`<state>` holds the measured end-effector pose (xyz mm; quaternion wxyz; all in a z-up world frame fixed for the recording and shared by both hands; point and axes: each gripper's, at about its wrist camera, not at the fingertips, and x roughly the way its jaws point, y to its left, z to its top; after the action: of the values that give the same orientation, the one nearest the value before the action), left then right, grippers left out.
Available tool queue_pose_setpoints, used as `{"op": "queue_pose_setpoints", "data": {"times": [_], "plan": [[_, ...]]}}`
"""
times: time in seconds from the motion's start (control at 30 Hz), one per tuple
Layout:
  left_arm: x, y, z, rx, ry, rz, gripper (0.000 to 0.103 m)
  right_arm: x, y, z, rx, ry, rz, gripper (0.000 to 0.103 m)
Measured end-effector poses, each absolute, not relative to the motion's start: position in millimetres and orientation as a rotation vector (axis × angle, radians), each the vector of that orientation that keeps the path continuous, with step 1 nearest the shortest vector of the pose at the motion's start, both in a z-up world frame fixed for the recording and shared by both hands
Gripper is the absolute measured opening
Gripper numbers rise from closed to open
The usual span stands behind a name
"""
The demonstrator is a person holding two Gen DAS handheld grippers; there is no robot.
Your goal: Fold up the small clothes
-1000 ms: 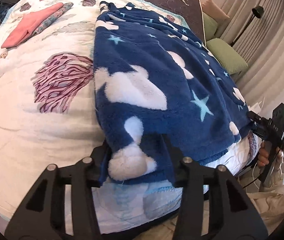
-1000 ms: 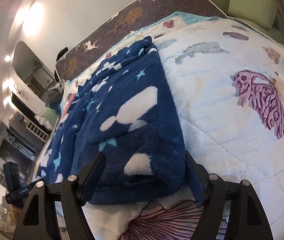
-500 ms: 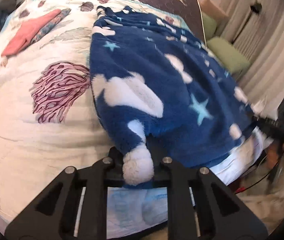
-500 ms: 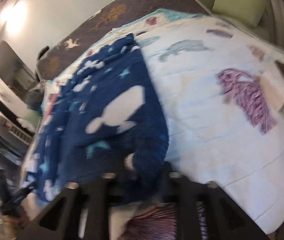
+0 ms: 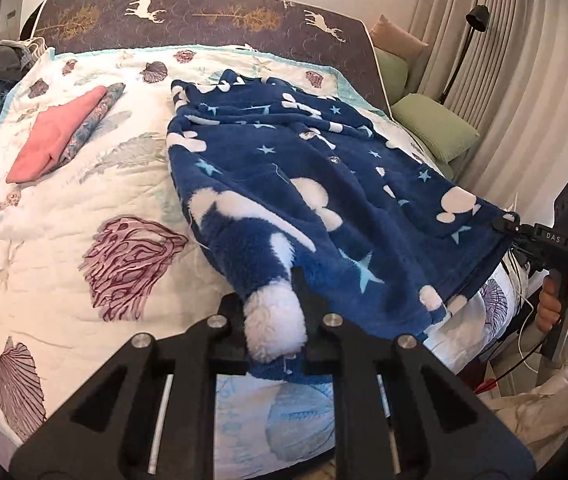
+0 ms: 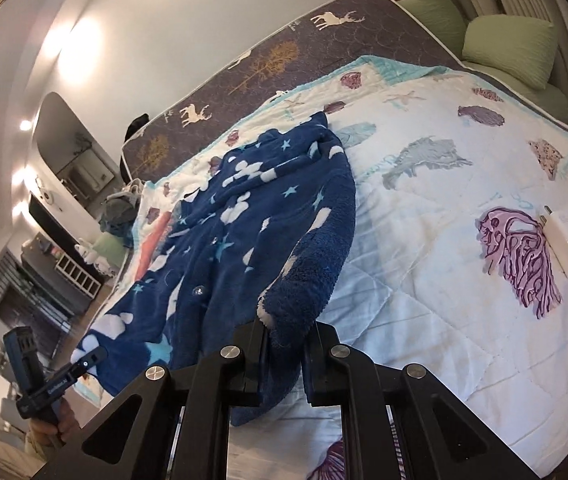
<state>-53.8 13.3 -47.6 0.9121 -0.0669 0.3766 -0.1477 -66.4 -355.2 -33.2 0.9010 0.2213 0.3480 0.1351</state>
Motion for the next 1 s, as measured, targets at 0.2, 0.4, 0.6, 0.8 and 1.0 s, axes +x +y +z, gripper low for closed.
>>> {"op": "queue_pose_setpoints", "data": {"times": [0.2,0.4,0.6,0.8,1.0], "plan": [[-56.1,15.0,-37.9,-0.154,0.747,-0.313,0.016,-65.1,-368.1,-31.6,0.541,0.701,0.321,0.011],[-50.7,20.7,-6.7,-0.155,0.659,-0.32,0.015,-55.5,-379.2,-9.3,0.572,0.648,0.38,0.01],[-37.7,24.9,20.8,-0.125,0.574,-0.308,0.015,-44.3,-377.2,24.7,0.535,0.569,0.423,0.01],[-27.8,21.6,38.0,-0.109,0.53,-0.314,0.015,-31.8,-379.3,42.8,0.549,0.517,0.46,0.01],[-11.7,18.7,56.0,-0.087,0.476,-0.297,0.015,-17.3,-371.5,66.3,0.453,0.462,0.439,0.01]]}}
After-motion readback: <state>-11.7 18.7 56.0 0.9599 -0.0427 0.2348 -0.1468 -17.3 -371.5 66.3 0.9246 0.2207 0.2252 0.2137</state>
